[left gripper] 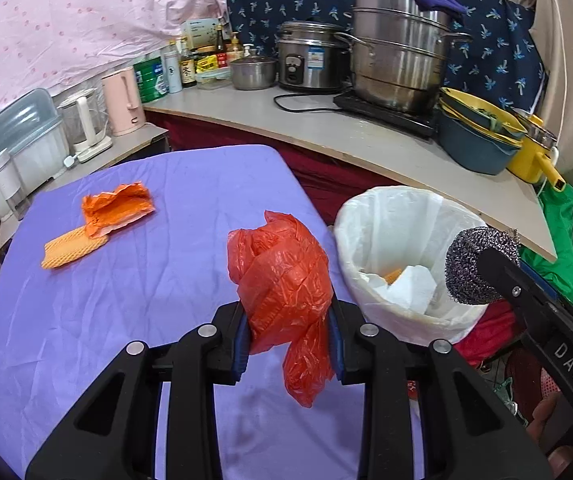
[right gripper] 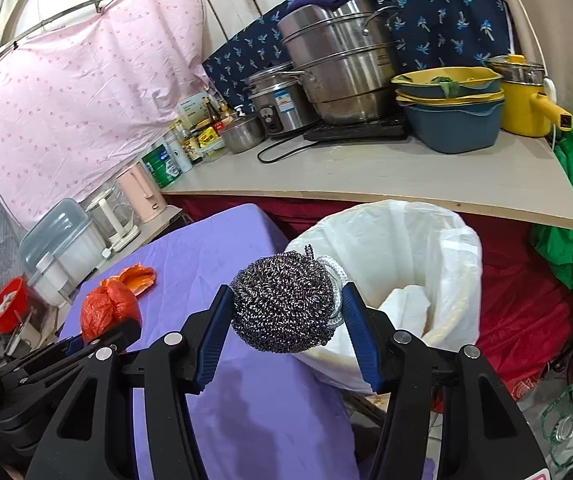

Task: Collect trash
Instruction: 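Lift the red bag and steel scrubber and carry both over the bin, then open both tools to drop the red bag and scrubber into the bin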

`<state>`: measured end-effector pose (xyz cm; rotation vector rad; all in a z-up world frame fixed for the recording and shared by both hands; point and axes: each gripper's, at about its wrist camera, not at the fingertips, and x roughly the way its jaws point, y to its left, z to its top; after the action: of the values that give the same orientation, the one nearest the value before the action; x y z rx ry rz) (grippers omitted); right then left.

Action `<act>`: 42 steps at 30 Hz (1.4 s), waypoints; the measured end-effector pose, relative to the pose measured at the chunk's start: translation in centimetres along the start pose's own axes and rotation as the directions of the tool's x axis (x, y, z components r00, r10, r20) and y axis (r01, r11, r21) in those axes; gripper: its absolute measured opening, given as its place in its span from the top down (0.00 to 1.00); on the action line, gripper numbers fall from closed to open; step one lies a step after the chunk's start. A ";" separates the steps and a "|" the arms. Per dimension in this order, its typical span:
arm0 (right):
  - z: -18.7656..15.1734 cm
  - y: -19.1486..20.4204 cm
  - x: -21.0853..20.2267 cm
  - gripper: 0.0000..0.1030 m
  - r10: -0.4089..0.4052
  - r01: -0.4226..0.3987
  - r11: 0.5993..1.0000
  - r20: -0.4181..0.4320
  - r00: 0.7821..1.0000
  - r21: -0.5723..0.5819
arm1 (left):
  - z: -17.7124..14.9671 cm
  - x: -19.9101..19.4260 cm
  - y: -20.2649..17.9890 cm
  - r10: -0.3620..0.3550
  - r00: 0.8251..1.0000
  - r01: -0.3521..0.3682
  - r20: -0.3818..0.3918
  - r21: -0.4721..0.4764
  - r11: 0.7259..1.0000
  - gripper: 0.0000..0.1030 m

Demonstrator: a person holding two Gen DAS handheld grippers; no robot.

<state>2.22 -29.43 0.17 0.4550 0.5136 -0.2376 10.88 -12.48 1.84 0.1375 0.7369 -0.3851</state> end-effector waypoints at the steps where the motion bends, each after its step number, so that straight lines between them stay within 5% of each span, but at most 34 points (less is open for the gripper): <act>1: 0.0 -0.4 -0.2 0.48 -0.004 0.004 1.000 0.003 1.000 0.005 | 0.0 0.0 -0.5 -0.005 1.000 0.005 0.000 0.007 1.000 0.71; 23: 1.8 -5.6 -0.6 0.48 -0.060 0.059 0.997 0.036 0.998 0.046 | 1.3 1.5 -7.2 -0.046 0.999 0.045 0.004 0.104 0.994 0.71; 42: 3.1 -9.1 3.7 0.48 -0.096 0.096 0.993 0.007 0.995 0.062 | 3.4 6.5 -10.5 -0.060 0.998 0.063 -0.023 0.131 0.989 0.71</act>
<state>3.66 -39.23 -2.62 0.4893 0.5204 -0.3486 13.32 -24.94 0.04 0.2436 0.7353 -0.4922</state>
